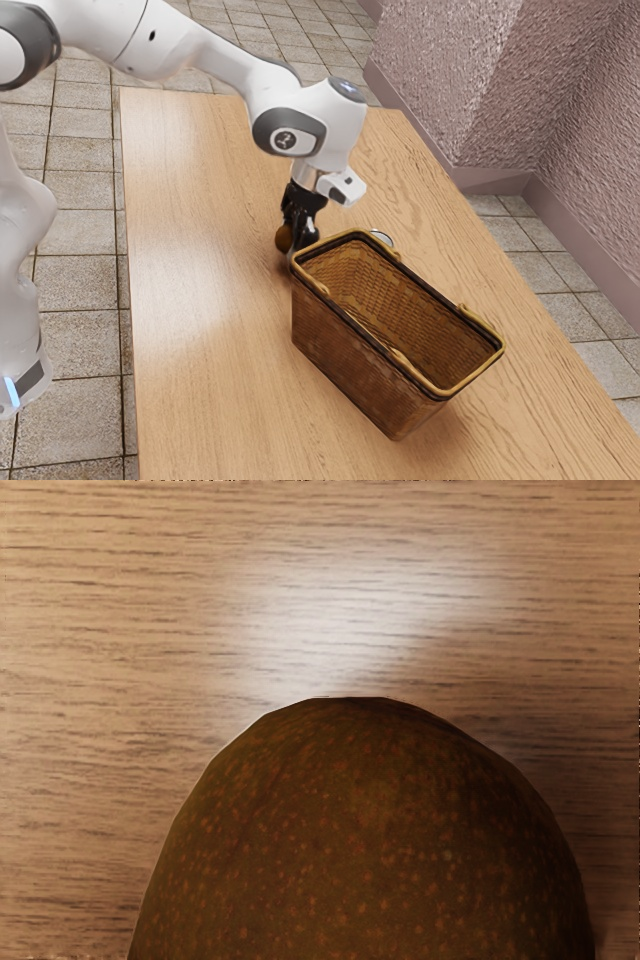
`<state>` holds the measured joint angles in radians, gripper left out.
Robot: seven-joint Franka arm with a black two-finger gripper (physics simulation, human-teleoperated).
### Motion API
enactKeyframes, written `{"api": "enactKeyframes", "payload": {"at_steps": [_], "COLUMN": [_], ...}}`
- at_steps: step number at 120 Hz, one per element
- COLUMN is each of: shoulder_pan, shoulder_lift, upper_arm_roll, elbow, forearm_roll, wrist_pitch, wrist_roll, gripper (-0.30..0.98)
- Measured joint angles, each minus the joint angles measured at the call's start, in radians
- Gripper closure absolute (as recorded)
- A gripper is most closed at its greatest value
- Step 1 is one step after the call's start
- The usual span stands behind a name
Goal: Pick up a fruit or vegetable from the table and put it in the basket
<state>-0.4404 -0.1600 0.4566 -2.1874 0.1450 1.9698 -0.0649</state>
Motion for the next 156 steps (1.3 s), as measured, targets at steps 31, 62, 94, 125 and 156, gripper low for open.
{"api": "enactKeyframes", "payload": {"at_steps": [31,62,94,125,156], "shoulder_pan": [0.003,-0.005,-0.079,-0.111,-0.122], "shoulder_lift": [-0.041,-0.053,-0.040,0.175,0.334], "upper_arm_roll": [0.025,-0.103,-0.187,-0.249,-0.286], "elbow": [0.125,0.391,0.432,0.593,0.693], "forearm_roll": [0.047,0.076,0.001,-0.057,-0.103], "wrist_pitch": [-0.087,-0.270,-0.315,-0.277,-0.244], "wrist_roll": [-0.008,-0.020,-0.028,-0.031,-0.031], "gripper": [0.40,0.38,0.39,0.40,0.39]}}
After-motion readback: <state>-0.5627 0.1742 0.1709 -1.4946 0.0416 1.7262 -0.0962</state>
